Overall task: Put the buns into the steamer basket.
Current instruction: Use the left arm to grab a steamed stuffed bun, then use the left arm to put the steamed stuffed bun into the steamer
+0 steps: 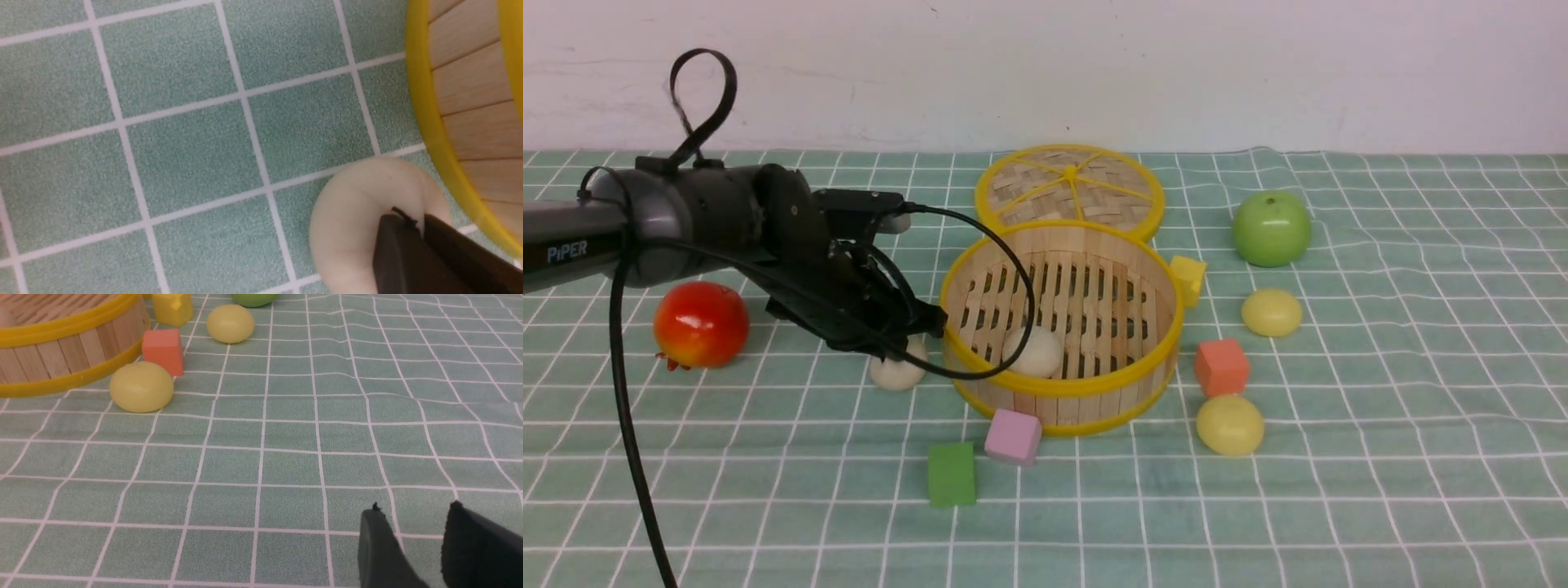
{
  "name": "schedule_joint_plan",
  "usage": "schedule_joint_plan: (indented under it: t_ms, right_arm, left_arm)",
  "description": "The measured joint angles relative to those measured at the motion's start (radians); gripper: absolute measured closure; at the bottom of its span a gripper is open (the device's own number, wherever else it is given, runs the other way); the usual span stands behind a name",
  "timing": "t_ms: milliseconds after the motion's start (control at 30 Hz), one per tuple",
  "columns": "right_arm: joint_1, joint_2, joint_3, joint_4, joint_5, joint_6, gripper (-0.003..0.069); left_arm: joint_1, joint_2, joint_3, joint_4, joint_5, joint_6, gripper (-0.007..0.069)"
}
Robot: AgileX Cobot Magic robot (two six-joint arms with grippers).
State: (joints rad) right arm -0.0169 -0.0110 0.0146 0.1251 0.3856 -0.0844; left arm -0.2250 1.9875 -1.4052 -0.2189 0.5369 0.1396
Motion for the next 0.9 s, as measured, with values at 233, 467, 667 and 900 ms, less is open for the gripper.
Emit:
schedule_joint_plan:
  t_ms: [233,467,667,900]
  right_arm:
    - [0.0,0.0,0.0,0.0,0.0,0.0,0.0419]
    - [0.0,0.0,0.0,0.0,0.0,0.0,0.0419]
    - [0.0,0.0,0.0,0.0,0.0,0.0,0.0419]
    - [0.0,0.0,0.0,0.0,0.0,0.0,0.0419]
  left_arm:
    - [-0.049,-0.154,-0.054,0.012,0.035,0.05,0.0638]
    - [-0.132,-0.067,-0.205,-0.054,0.016,0.147,0.0638]
    - [-0.125,0.092,-0.264,-0.045,0.017,0.154,0.0634]
    - [-0.121,0.146,-0.294,-0.011,0.009,0.133,0.0525]
